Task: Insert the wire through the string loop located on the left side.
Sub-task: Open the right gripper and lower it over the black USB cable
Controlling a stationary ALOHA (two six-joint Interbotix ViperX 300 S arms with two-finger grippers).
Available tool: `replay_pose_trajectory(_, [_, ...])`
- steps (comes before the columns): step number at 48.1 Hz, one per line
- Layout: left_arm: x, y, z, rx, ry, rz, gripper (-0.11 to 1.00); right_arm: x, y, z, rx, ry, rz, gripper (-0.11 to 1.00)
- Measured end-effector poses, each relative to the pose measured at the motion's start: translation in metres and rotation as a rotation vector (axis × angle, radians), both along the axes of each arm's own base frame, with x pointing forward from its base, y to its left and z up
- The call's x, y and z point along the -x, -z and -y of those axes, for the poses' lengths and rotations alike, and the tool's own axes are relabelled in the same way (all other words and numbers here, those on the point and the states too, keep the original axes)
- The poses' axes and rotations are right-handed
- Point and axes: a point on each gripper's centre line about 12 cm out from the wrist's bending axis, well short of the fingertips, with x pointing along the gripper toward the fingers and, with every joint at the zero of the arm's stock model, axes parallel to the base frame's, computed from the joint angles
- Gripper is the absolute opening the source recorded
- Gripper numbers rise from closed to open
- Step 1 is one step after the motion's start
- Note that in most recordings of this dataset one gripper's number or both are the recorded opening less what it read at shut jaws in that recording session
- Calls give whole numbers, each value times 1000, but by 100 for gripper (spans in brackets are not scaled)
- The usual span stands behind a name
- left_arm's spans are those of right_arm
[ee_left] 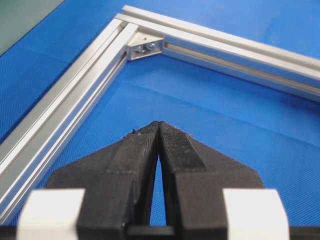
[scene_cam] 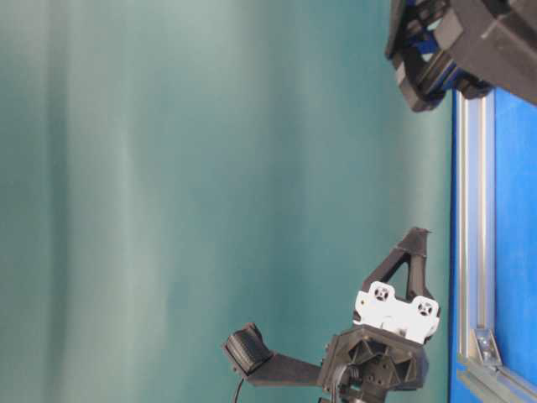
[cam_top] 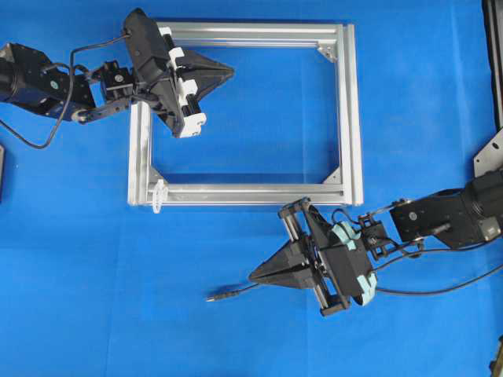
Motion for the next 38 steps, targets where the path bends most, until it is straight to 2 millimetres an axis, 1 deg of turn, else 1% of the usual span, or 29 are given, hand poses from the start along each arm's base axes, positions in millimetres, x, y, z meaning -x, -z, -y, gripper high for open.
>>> replay_pose_trajectory(8, [0, -9, 4, -29, 29, 5, 0, 3, -11, -5, -6, -12, 9, -2])
replay_pose_trajectory(23, [0, -9, 5, -31, 32, 6, 0, 4, -6, -6, -20, -6, -49, -2])
replay_pose_trajectory(25, [0, -9, 5, -30, 30, 6, 0, 4, -6, -6, -27, -5, -52, 0])
replay_pose_trajectory(27, [0, -9, 5, -29, 31, 3, 0, 4, -6, -6, -34, -3, -54, 5])
replay_pose_trajectory(29, [0, -9, 4, -30, 30, 3, 0, 5, -6, -6, -39, -1, -58, 13])
replay_pose_trajectory(33, [0, -9, 4, -30, 30, 3, 0, 5, -6, -6, -57, 4, -65, 36])
replay_pose_trajectory(38, [0, -9, 4, -31, 30, 5, 0, 4, -6, -6, -79, 11, -73, 70])
